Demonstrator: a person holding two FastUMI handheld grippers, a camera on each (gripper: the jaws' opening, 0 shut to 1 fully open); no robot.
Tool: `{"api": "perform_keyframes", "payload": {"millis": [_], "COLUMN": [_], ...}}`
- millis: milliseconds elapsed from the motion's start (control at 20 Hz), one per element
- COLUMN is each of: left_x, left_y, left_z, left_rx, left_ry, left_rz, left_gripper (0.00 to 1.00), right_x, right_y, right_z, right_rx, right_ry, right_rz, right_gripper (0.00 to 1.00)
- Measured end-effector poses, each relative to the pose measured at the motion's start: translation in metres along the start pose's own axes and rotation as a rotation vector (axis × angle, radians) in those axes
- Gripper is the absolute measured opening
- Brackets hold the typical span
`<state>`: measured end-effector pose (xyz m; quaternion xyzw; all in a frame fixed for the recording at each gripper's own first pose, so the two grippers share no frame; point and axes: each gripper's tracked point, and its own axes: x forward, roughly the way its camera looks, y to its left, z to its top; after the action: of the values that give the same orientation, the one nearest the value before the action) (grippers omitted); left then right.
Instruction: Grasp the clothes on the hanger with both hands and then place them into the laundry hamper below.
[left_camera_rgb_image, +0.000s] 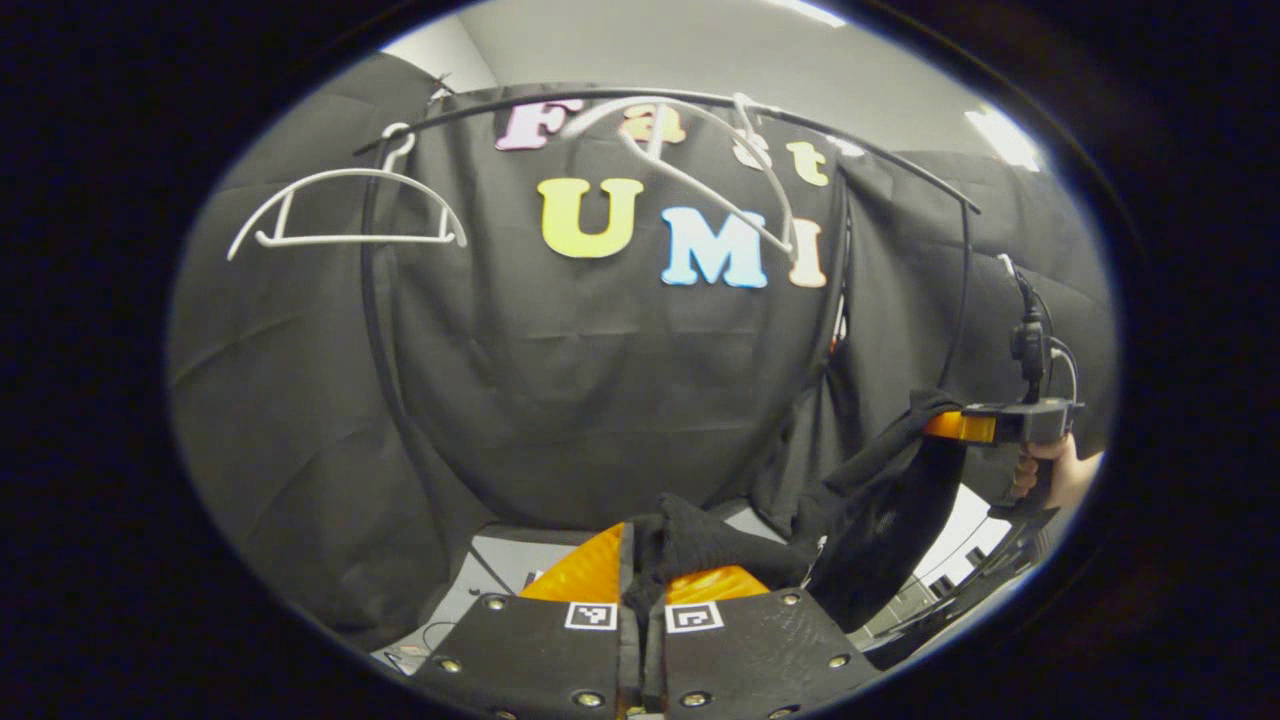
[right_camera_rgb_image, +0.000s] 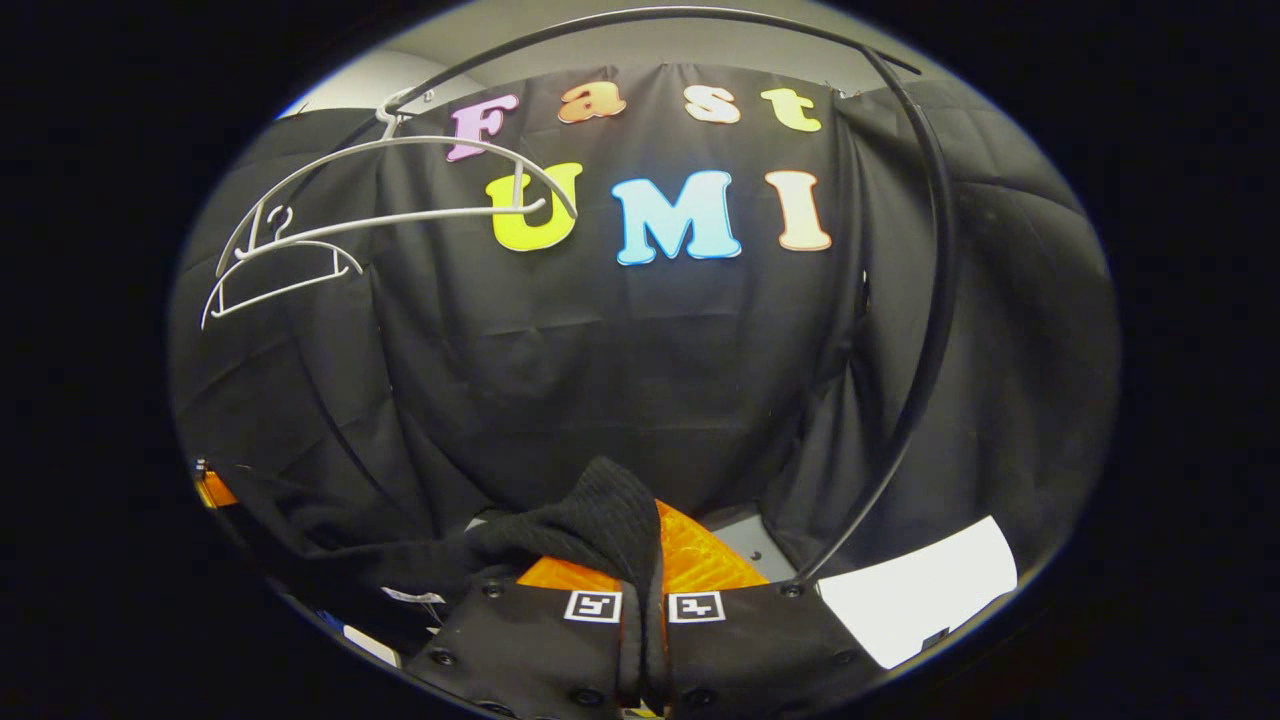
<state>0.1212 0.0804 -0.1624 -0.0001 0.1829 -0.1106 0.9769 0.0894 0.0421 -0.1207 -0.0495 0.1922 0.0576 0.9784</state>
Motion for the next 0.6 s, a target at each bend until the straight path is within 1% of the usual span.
{"api": "perform_keyframes", "payload": {"millis": [100,200,300,400,600], "left_x": [0.019,0.038,0.049,0.06,0.083], "left_y": [-0.012,-0.023,-0.04,-0.052,-0.055], "left_z": [-0.012,-0.023,-0.03,-0.04,-0.077], "left_rx": [0.02,0.001,-0.011,0.007,0.023], "left_ry": [0.029,0.06,0.08,0.11,0.17], "left_rz": [-0.041,-0.077,-0.118,-0.128,-0.13], "left_gripper": [0.04,0.04,0.03,0.04,0.03], "right_x": [0.0,0.002,0.005,0.011,0.029], "right_y": [0.0,0.0,0.002,0.007,0.013], "right_z": [-0.018,-0.036,-0.053,-0.072,-0.105], "right_rx": [0.004,0.024,0.051,0.068,0.113], "right_ry": [0.043,0.095,0.123,0.161,0.234], "right_rz": [-0.011,-0.016,-0.02,-0.02,-0.014], "right_gripper": [0.03,0.03,0.03,0.03,0.03]}}
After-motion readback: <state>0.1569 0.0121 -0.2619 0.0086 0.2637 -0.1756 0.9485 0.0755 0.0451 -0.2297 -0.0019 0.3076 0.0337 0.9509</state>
